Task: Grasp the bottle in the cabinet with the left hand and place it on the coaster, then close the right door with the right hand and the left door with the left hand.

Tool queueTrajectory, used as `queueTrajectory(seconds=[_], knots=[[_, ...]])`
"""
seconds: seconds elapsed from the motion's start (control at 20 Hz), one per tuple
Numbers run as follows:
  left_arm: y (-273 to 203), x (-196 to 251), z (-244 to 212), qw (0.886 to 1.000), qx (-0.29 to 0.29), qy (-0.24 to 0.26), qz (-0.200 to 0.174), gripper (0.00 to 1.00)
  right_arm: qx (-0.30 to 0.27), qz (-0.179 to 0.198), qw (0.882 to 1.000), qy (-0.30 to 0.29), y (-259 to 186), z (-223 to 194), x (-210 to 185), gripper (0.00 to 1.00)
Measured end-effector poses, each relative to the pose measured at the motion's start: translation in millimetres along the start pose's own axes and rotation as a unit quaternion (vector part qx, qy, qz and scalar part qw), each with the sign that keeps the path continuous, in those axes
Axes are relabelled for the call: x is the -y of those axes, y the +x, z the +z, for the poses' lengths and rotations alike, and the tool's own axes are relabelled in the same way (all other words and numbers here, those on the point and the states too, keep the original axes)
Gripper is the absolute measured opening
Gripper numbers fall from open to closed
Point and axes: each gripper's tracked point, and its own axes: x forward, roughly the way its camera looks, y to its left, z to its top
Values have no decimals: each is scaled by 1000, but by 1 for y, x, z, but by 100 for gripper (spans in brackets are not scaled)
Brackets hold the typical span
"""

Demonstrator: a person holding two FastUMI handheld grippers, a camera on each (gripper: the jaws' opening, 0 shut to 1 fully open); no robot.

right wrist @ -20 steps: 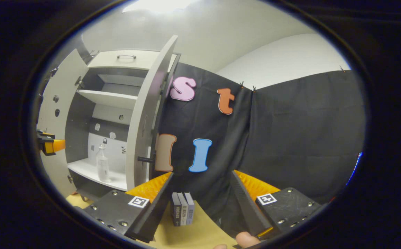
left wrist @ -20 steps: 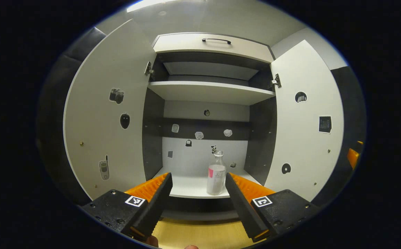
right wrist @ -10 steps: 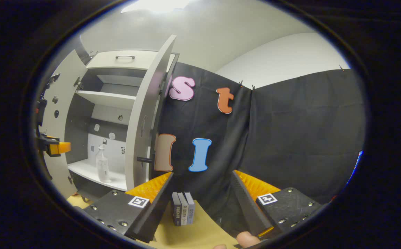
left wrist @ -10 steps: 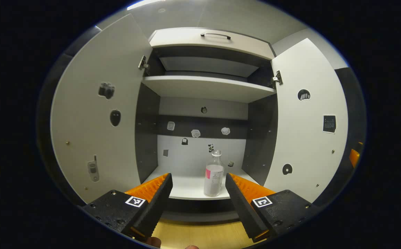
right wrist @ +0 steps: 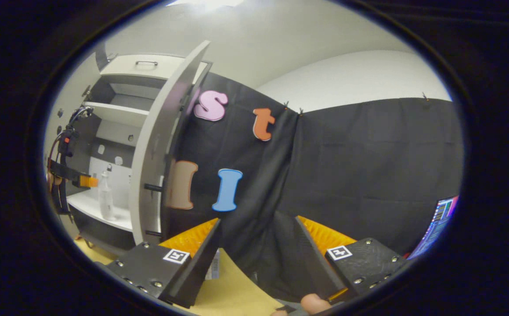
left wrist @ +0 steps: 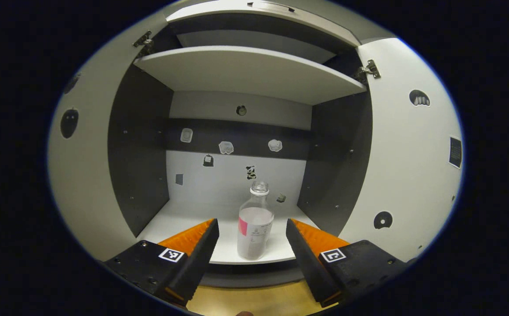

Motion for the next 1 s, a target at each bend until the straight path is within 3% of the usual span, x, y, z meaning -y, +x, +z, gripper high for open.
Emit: queueTrajectory(seconds=[0.15, 0.35, 0.5, 0.7, 0.75, 1.0], knots=[[29, -4, -5, 1000, -11, 12, 8, 97, -13, -38, 999, 6, -6, -7, 20, 98], [60, -6, -11, 999, -26, 13, 14, 96, -15, -60, 998, 3, -7, -9, 25, 98], [75, -10, -16, 999, -34, 13, 22, 100, -18, -56, 998, -4, -4, -12, 17, 98], [81, -9, -22, 999, -38, 3, 17, 89, -20, -43, 999, -8, -1, -14, 7, 98], [83, -9, -21, 999, -38, 3, 16, 80, -19, -40, 999, -7, 0, -14, 4, 98], [64, -6, -23, 999, -35, -3, -5, 78, -18, -26, 999, 7, 0, -14, 4, 98]])
